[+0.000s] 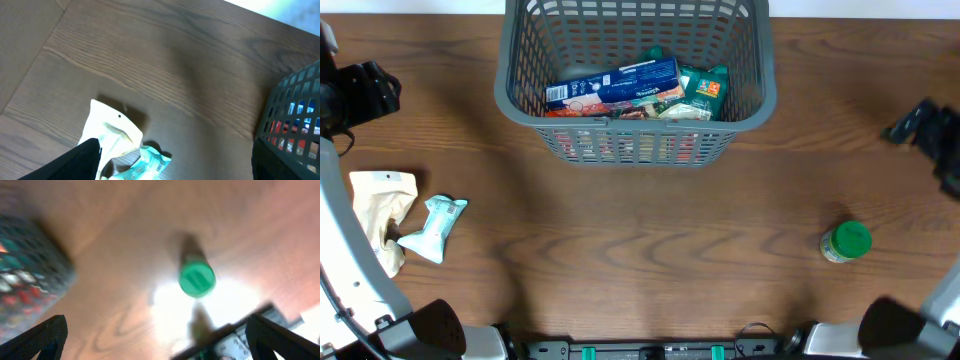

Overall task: Pack container
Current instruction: 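Move the right gripper down onto the green-capped jar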

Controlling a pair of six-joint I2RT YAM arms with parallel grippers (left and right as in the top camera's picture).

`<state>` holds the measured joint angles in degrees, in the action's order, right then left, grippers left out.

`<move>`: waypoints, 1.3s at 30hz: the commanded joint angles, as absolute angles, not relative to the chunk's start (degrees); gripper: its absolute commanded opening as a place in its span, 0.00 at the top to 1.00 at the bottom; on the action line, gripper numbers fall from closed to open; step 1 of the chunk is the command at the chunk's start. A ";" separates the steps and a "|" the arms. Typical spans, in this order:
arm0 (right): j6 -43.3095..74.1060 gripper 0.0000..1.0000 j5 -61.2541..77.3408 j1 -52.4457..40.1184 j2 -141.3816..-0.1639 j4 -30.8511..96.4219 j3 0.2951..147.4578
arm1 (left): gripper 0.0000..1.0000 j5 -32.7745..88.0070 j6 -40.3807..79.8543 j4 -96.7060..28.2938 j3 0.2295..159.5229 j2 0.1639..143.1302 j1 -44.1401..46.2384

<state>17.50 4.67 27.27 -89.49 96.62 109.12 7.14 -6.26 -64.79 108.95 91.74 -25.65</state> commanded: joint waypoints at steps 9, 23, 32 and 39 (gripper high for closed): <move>26.96 0.01 -2.90 30.28 -77.45 77.38 73.89 | 0.23 8.67 -7.22 -65.06 108.97 91.61 -25.52; 28.88 0.01 -4.19 30.72 -77.60 56.64 55.59 | 0.22 8.60 -7.25 -65.06 108.97 91.61 -25.52; 29.15 0.01 -4.32 30.72 -77.62 48.51 46.35 | 0.22 8.60 -7.25 -65.10 108.97 91.61 -25.52; 29.17 0.01 -4.32 30.68 -77.62 42.63 42.02 | 0.22 8.60 -7.25 -65.32 108.97 91.61 -25.52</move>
